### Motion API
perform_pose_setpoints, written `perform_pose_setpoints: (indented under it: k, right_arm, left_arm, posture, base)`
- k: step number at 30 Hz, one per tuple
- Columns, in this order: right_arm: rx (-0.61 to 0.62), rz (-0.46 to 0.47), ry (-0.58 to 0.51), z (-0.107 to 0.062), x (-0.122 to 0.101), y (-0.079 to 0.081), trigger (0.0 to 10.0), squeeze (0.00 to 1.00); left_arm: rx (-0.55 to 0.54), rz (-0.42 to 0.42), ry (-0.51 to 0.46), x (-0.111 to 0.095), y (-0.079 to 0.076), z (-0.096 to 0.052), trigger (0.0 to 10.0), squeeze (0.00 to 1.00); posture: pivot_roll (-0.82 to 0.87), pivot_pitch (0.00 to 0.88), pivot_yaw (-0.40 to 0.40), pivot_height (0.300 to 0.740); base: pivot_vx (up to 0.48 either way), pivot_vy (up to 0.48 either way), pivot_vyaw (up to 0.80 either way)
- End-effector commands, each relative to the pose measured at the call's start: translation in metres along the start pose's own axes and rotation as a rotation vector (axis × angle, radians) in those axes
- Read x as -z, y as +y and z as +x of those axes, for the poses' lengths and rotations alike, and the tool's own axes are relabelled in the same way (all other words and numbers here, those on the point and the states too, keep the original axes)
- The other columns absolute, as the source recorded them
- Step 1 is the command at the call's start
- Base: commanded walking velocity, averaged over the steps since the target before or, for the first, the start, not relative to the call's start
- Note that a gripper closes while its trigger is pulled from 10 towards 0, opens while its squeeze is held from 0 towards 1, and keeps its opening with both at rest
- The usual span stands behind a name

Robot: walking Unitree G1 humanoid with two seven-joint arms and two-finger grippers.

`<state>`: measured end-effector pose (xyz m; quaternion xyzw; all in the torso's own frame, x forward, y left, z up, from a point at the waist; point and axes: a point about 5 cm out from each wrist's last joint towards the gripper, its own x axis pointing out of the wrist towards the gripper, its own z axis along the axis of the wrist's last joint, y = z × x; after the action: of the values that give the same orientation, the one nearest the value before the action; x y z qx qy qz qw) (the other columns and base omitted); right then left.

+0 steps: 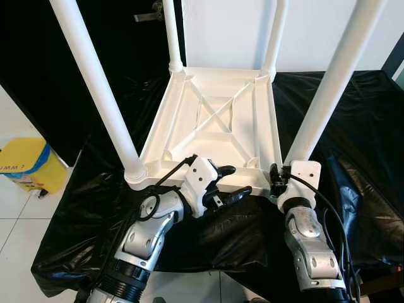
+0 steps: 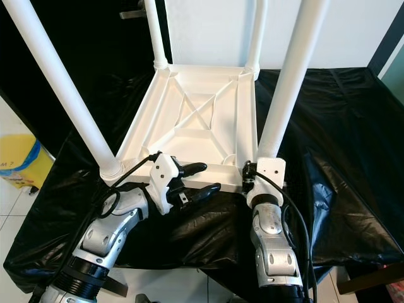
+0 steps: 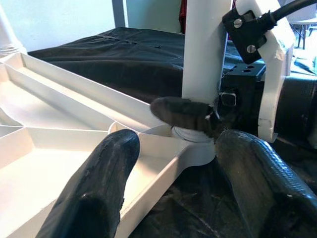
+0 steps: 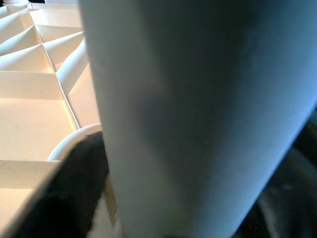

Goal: Building children table

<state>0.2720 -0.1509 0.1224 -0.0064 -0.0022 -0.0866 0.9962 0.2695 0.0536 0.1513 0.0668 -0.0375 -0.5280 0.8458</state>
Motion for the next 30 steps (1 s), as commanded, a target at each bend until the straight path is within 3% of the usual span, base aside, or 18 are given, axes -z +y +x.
perform_pose_setpoints:
  k: [1, 9, 12, 13, 14, 15, 16, 18, 21, 23, 25, 30]
  right_arm:
    - [-0.021, 0.000, 0.003, 0.001, 0.000, 0.001, 10.0, 1.00]
    - [-0.146, 0.002, -0.042, -0.002, -0.005, -0.008, 10.0, 1.00]
    - [-0.321, 0.036, -0.050, -0.008, -0.007, -0.017, 10.0, 1.00]
    - [-0.321, 0.036, -0.050, -0.008, -0.007, -0.017, 10.0, 1.00]
    - [-0.361, 0.034, -0.053, -0.009, -0.008, -0.020, 10.0, 0.27]
    - [-0.361, 0.034, -0.053, -0.009, -0.008, -0.020, 10.0, 0.27]
    - [-0.411, 0.032, -0.051, -0.009, -0.009, -0.024, 10.0, 0.00]
    - [-0.411, 0.032, -0.051, -0.009, -0.009, -0.024, 10.0, 0.00]
    - [-0.541, 0.002, -0.053, -0.009, -0.012, -0.032, 10.0, 0.00]
    - [-0.541, 0.002, -0.053, -0.009, -0.012, -0.032, 10.0, 0.00]
    - [-0.720, -0.061, -0.023, -0.005, -0.013, -0.041, 10.0, 0.00]
    - [-0.858, -0.132, 0.017, 0.007, -0.010, -0.041, 10.0, 0.00]
  left_arm:
    - [-0.043, 0.003, 0.006, 0.000, 0.000, -0.001, 10.0, 0.00]
    - [-0.042, 0.007, 0.006, -0.001, 0.001, -0.001, 10.0, 0.00]
    - [-0.039, 0.012, 0.009, -0.001, 0.002, -0.002, 10.0, 0.00]
    - [-0.039, 0.012, 0.009, -0.001, 0.002, -0.002, 10.0, 0.00]
    - [-0.037, 0.012, 0.009, -0.001, 0.002, -0.002, 10.0, 0.00]
    - [-0.037, 0.012, 0.009, -0.001, 0.002, -0.002, 10.0, 0.00]
    - [-0.033, 0.013, 0.011, -0.001, 0.002, -0.002, 10.0, 0.00]
    - [-0.033, 0.013, 0.011, -0.001, 0.002, -0.002, 10.0, 0.00]
    - [-0.028, 0.014, 0.011, -0.002, 0.003, -0.001, 10.0, 0.00]
    - [-0.028, 0.014, 0.011, -0.002, 0.003, -0.001, 10.0, 0.00]
    - [-0.022, 0.015, 0.011, -0.002, 0.004, -0.001, 10.0, 0.00]
    - [-0.017, 0.016, 0.010, -0.003, 0.005, 0.000, 10.0, 0.00]
  posture:
    - [-0.11, 0.034, 0.001, 0.740]
    - [-0.11, 0.028, 0.009, 0.740]
    - [-0.11, 0.028, 0.018, 0.740]
    - [-0.11, 0.028, 0.018, 0.740]
    - [-0.12, 0.028, 0.024, 0.740]
    - [-0.12, 0.028, 0.024, 0.740]
    - [-0.12, 0.029, 0.025, 0.740]
    - [-0.12, 0.029, 0.025, 0.740]
    - [-0.12, 0.033, 0.032, 0.740]
    - [-0.12, 0.033, 0.032, 0.740]
    - [-0.13, 0.033, 0.047, 0.740]
    - [-0.13, 0.032, 0.055, 0.740]
  base:
    - [0.000, 0.000, 0.00]
    - [0.000, 0.000, 0.00]
    - [0.000, 0.000, 0.00]
    - [0.000, 0.000, 0.00]
    - [0.000, 0.000, 0.00]
    - [0.000, 0.000, 0.00]
    - [0.000, 0.000, 0.00]
    - [0.000, 0.000, 0.00]
    - [0.000, 0.000, 0.00]
    - [0.000, 0.000, 0.00]
    - [0.000, 0.000, 0.00]
    - [0.000, 0.000, 0.00]
